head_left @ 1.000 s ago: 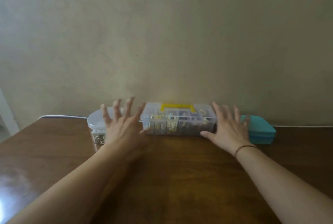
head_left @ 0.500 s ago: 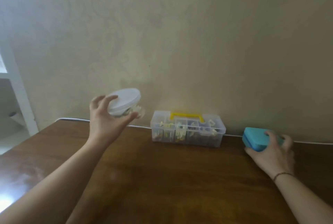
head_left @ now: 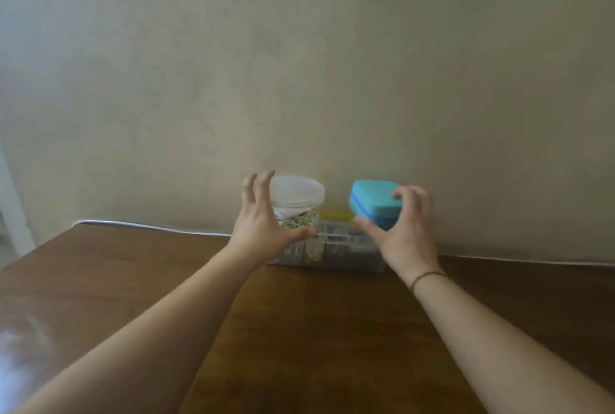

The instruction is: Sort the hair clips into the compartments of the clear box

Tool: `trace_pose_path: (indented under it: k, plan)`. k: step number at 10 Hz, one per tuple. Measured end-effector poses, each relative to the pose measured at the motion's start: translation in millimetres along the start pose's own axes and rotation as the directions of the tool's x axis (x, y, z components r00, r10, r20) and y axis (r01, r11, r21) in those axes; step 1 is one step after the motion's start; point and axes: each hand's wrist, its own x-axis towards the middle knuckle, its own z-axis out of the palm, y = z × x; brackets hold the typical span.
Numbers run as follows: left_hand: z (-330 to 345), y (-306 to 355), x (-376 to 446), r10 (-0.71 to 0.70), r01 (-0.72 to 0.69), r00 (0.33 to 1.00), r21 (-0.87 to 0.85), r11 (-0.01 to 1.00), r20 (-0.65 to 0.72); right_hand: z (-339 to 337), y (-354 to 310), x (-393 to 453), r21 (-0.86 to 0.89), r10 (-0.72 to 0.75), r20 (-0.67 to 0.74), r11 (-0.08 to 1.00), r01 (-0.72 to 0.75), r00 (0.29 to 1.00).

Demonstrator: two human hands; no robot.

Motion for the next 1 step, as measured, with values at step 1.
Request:
trace_pose_path:
  k: [1]
  plan:
    - [8.0, -0.6, -36.6, -0.05, 0.045, 0.996, -0.061, 0.997, -0.078, 16.5, -14.5, -8.0, -0.135, 0.049, 0.294, 0.991, -0.01, 0.954]
